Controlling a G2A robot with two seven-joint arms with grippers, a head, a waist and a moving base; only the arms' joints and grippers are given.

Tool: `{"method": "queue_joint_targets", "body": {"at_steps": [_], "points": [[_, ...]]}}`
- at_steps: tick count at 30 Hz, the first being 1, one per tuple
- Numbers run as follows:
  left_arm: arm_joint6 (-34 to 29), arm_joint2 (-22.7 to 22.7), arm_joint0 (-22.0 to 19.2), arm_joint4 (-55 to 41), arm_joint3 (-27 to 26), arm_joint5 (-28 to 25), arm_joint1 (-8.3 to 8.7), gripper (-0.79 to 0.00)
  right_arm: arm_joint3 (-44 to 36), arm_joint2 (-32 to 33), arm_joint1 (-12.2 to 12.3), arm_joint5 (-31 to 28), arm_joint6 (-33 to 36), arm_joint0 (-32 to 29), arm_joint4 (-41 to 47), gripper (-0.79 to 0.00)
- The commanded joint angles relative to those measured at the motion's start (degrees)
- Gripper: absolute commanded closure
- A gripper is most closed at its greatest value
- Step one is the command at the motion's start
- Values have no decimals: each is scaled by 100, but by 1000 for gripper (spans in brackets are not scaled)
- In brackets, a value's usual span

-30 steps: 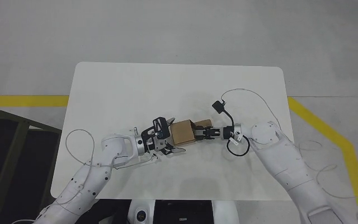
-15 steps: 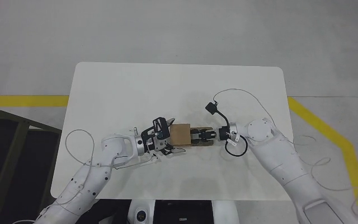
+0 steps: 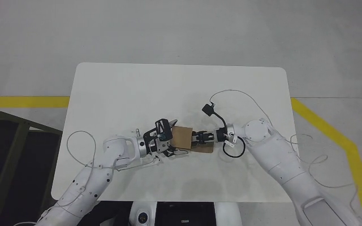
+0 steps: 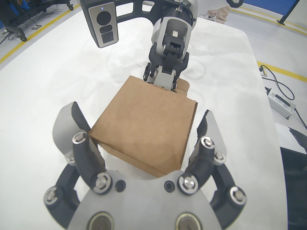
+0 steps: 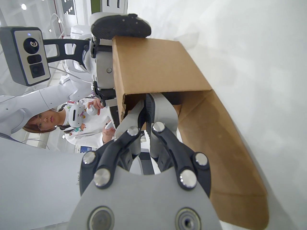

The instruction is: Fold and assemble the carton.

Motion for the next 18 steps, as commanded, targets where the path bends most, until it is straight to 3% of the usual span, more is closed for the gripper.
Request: {"method": "queue_joint_targets", "body": {"at_steps": [1,18], "points": [[-1,-6,3,3,0,0,-2,-785,18,-5,-7,-14,11,11,9,0],[-65,-37,28,19,-12,46,-27,-785,-19,237,74,40,195,41,-125,0]]}}
